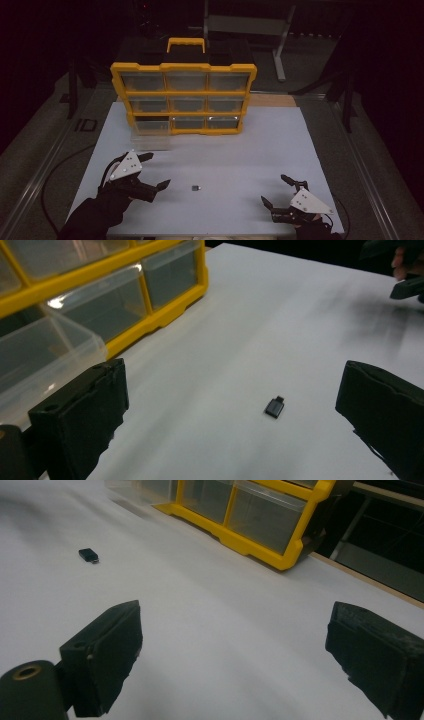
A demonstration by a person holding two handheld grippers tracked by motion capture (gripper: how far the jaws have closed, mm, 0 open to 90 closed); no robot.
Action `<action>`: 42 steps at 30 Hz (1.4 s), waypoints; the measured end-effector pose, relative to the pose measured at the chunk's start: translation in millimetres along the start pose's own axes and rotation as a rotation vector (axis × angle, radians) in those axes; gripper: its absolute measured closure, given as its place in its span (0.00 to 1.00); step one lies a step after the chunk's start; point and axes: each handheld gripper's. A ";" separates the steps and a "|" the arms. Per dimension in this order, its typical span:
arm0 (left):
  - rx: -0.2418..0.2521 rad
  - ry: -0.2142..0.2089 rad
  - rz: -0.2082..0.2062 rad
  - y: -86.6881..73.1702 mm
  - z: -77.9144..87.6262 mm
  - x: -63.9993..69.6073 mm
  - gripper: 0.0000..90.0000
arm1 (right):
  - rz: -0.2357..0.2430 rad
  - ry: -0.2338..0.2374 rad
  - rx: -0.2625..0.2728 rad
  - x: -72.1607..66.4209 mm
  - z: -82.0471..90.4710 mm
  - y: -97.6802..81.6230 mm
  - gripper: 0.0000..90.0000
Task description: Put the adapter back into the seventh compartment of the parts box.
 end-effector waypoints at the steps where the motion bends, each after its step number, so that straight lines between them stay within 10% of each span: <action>1: -0.003 -0.002 -0.007 2.7 -0.2 -0.3 0.01 | 0.001 -0.001 -0.001 -0.2 0.0 0.1 0.09; 22: -0.071 -0.106 -0.120 29.2 -29.6 18.2 0.00 | -0.001 0.001 0.001 -0.3 0.3 0.2 0.09; 42: -0.154 -0.216 -0.165 13.1 -70.8 40.2 0.00 | 0.002 0.004 -0.001 0.1 0.4 -0.2 0.09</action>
Point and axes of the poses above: each handheld gripper's, and its own axes: z roughly backward along the jaws, y roughly out of its top, x roughly to its right, and after that the axes turned 14 degrees about y, right-handed
